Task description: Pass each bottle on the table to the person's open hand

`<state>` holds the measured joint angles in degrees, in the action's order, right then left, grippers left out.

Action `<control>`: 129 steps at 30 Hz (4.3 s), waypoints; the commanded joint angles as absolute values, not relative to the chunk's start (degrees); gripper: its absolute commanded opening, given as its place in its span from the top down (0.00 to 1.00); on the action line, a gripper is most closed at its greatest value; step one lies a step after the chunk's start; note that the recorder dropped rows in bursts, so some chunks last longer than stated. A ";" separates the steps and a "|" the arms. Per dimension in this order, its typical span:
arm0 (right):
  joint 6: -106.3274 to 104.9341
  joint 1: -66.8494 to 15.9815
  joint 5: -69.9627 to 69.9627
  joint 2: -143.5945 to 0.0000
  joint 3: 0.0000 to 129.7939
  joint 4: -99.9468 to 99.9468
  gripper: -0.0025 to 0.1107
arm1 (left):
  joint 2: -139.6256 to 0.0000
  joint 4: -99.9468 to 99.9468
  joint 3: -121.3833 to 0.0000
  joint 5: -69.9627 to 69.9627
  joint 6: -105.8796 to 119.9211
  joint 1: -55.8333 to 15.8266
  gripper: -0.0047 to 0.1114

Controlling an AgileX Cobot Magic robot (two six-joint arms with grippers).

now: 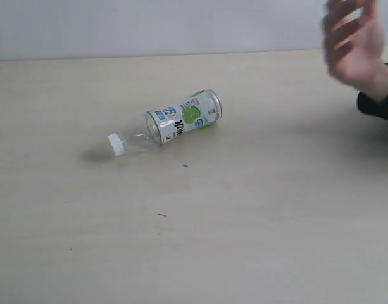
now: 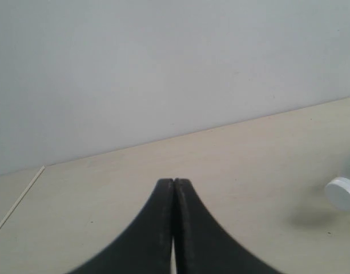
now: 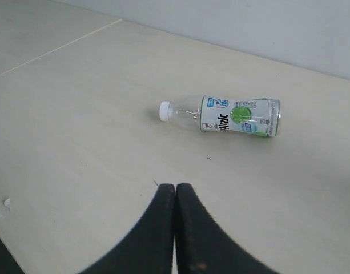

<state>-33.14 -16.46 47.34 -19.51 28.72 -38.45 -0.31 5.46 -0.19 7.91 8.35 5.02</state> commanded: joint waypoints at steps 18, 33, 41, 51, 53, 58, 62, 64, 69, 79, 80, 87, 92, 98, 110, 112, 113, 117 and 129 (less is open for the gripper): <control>-32.52 -16.30 32.75 -19.33 21.61 -47.58 0.98 | 0.00 5.46 0.00 7.56 8.37 4.58 0.96; -32.52 -16.30 31.59 -19.08 15.35 -42.85 0.98 | 0.00 5.46 0.00 7.56 8.37 4.58 0.96; -32.52 -16.30 31.59 -18.49 15.35 -42.96 0.98 | 0.00 5.46 0.00 7.56 8.37 4.58 0.96; -32.52 -16.30 31.59 -18.49 15.35 -42.85 0.98 | 0.00 5.46 0.00 7.56 8.37 4.58 0.96; -32.52 -16.30 31.59 -18.49 15.35 -42.85 0.98 | 0.00 5.46 0.00 7.56 8.37 4.58 0.96; -32.52 -16.30 31.59 -18.49 15.35 -42.85 0.98 | 0.00 5.46 0.00 7.56 8.37 4.58 0.96; -32.52 -16.30 31.59 -18.49 15.35 -42.85 0.98 | 0.00 5.46 0.00 7.56 8.37 4.58 0.96; -32.52 -16.30 31.59 -18.49 15.35 -42.85 0.98 | 0.00 5.46 0.00 7.56 8.37 4.58 0.96; -32.52 -16.30 31.59 -18.49 15.35 -42.85 0.98 | 0.00 5.46 0.00 7.56 8.37 4.58 0.96; -32.52 -16.30 31.59 -18.49 15.35 -42.85 0.98 | 0.00 9.55 0.00 4.25 11.35 4.60 0.96; -32.52 -16.30 31.59 -18.49 15.35 -42.85 0.98 | 0.00 8.69 0.00 1.93 8.70 4.60 0.96; -32.52 -16.30 31.59 -18.49 15.35 -42.85 0.98 | 0.00 5.38 0.00 -11.33 -21.47 4.60 0.96; -32.52 -16.30 31.59 -18.49 15.35 -42.85 0.98 | 0.00 5.38 0.00 -28.84 -32.64 4.60 0.96; -32.52 -16.30 31.59 -18.49 15.35 -42.85 0.98 | -21.37 12.09 -16.75 -36.51 -43.51 4.60 0.96; -32.52 -16.30 31.59 -18.49 15.35 -42.85 0.98 | -79.92 99.95 -67.59 -14.07 -82.27 4.60 0.96; -32.52 -16.30 31.59 -18.49 15.35 -42.85 0.98 | -82.44 99.95 -67.77 -0.56 -74.86 3.40 0.96; -32.52 -16.30 31.59 -18.49 15.35 -42.85 0.98 | -83.48 99.95 -67.77 8.16 -71.52 2.46 0.96; -32.52 -16.30 31.59 -18.49 15.35 -42.85 0.98 | -89.20 99.95 -67.88 33.81 -46.18 -1.78 0.96; -32.52 -16.30 31.59 -18.49 15.35 -42.85 0.98 | -106.31 8.09 -87.27 51.16 40.20 -11.25 0.96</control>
